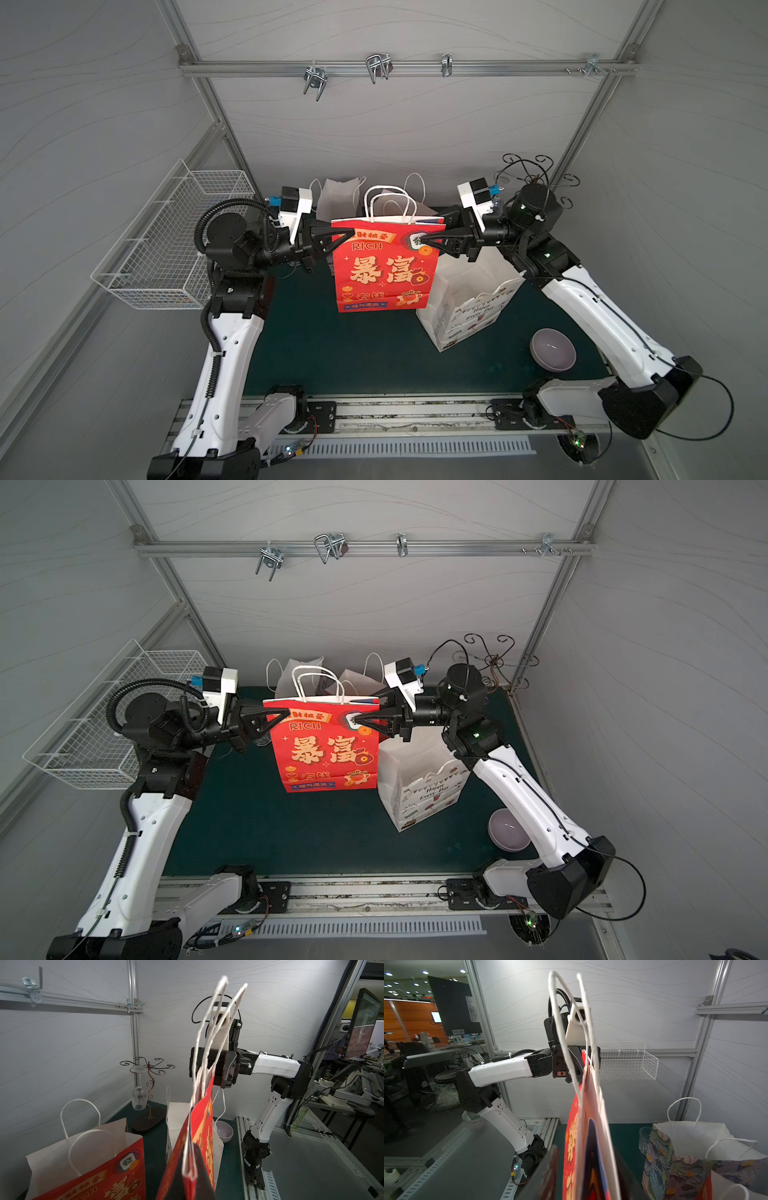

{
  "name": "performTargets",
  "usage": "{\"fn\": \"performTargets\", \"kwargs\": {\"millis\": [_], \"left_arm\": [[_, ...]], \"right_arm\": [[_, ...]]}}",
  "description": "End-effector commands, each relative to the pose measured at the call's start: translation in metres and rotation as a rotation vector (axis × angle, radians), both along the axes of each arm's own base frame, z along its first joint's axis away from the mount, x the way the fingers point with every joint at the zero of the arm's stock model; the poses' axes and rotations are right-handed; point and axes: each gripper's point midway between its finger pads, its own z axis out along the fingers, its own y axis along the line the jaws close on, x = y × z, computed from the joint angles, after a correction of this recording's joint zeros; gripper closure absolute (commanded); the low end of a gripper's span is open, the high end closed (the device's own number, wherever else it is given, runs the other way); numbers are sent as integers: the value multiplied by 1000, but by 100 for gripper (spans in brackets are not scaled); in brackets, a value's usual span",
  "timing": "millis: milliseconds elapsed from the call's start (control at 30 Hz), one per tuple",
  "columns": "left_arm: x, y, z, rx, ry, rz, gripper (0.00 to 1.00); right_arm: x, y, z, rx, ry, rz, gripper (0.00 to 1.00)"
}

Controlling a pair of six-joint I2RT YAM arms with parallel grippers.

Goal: Put away the paper bag
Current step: Press the paper bag at the center of the board.

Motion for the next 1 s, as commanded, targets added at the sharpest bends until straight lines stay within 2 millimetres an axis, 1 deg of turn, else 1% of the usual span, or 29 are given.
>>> {"fn": "performTargets", "kwargs": {"millis": [0,100,133,300,333,400,433,500,567,600,700,767,867,900,967], "left_arm": [[-9,0,14,20,-81,15,100],[-9,1,13,17,-78,25,100],[-10,1,14,16,-77,26,100],[-16,1,22,7,-84,32,100],[-18,1,24,6,-86,32,100],[-21,1,25,5,-90,31,100],[-22,1,25,5,-92,30,100],[-25,1,26,5,-97,29,100],[-26,1,29,3,-103,29,100],[-26,1,30,1,-103,29,100],[-24,1,31,-4,-102,30,100],[-22,1,33,-12,-99,31,100],[-20,1,32,-16,-91,36,100],[-20,2,31,-15,-90,40,100],[-18,3,27,-10,-76,61,100]], "right_arm": [[-9,3,1,-38,-5,14,61],[-11,4,1,-31,-2,27,95],[-10,4,1,-29,-4,26,100],[-9,3,4,-24,-16,9,100],[-9,2,4,-24,-14,4,98],[-5,3,3,-28,-9,-19,43],[-3,3,1,-35,-4,-30,32],[0,4,-5,-55,3,-46,25],[0,4,-11,-75,8,-41,24],[-1,5,-12,-81,10,-32,25],[-8,7,-9,-78,11,21,36],[-11,10,-8,-73,11,42,49],[-11,11,-2,-49,4,57,85],[-11,10,0,-39,1,54,100],[-8,7,7,-17,2,41,100]]}}
